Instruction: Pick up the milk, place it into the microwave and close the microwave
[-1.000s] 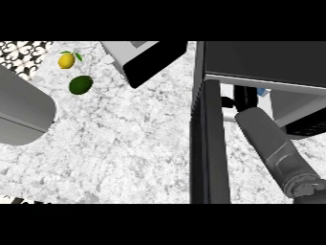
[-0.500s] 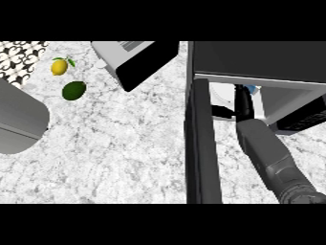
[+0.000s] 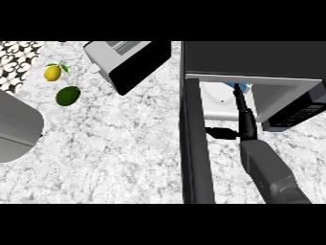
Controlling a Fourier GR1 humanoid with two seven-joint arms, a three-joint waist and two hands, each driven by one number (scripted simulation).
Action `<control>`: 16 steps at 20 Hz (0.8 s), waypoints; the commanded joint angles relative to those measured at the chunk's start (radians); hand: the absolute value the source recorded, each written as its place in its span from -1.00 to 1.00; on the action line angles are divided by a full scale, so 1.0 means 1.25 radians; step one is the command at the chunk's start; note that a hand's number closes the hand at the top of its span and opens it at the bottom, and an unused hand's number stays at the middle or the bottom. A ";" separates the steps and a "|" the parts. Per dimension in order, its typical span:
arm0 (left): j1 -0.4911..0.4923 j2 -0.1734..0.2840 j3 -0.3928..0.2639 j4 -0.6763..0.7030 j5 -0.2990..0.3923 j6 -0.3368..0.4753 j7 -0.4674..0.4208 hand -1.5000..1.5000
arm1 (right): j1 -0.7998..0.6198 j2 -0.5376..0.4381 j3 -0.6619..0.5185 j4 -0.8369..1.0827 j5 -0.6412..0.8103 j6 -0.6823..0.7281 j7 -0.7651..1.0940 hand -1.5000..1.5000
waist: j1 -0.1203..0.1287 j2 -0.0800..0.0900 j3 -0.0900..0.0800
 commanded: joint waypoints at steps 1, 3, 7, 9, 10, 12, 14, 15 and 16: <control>-0.009 -0.005 0.003 0.030 0.003 -0.007 -0.003 -1.00 | 0.048 0.000 -0.011 -0.010 -0.015 0.056 -0.074 -1.00 | -0.015 -0.006 -0.001; -0.020 -0.033 -0.030 0.062 -0.022 0.006 -0.004 -1.00 | 0.088 0.040 -0.004 -0.013 -0.012 0.060 -0.118 -1.00 | -0.020 -0.008 -0.001; 0.059 0.041 -0.013 -0.100 -0.011 0.012 0.062 -1.00 | 0.107 -0.004 0.008 -0.042 -0.015 0.154 -0.089 -1.00 | -0.029 -0.014 -0.002; -0.001 0.006 -0.010 -0.038 -0.021 0.028 0.062 -1.00 | 0.154 -0.023 0.016 -0.040 -0.013 0.235 -0.123 -1.00 | -0.032 -0.012 -0.002; 0.018 -0.008 -0.057 -0.013 -0.071 0.034 0.038 -1.00 | 0.190 -0.025 0.033 -0.052 -0.001 0.244 -0.140 -1.00 | -0.037 -0.016 -0.002; 0.050 0.033 -0.051 -0.047 -0.065 0.008 0.043 -1.00 | 0.194 -0.042 0.039 -0.073 -0.003 0.260 -0.118 -1.00 | -0.035 -0.016 -0.002; -0.051 -0.015 -0.046 0.043 -0.074 0.034 0.076 -1.00 | 0.234 -0.028 0.046 -0.117 -0.010 0.259 -0.130 -1.00 | -0.047 -0.018 -0.003; 0.012 0.012 -0.075 -0.023 -0.096 0.028 0.066 -1.00 | 0.250 -0.052 0.046 -0.128 -0.013 0.269 -0.111 -1.00 | -0.043 -0.018 -0.003; -0.035 -0.018 -0.075 -0.031 -0.089 0.058 0.114 -1.00 | 0.250 -0.059 0.046 -0.165 -0.024 0.282 -0.084 -1.00 | -0.048 -0.019 -0.004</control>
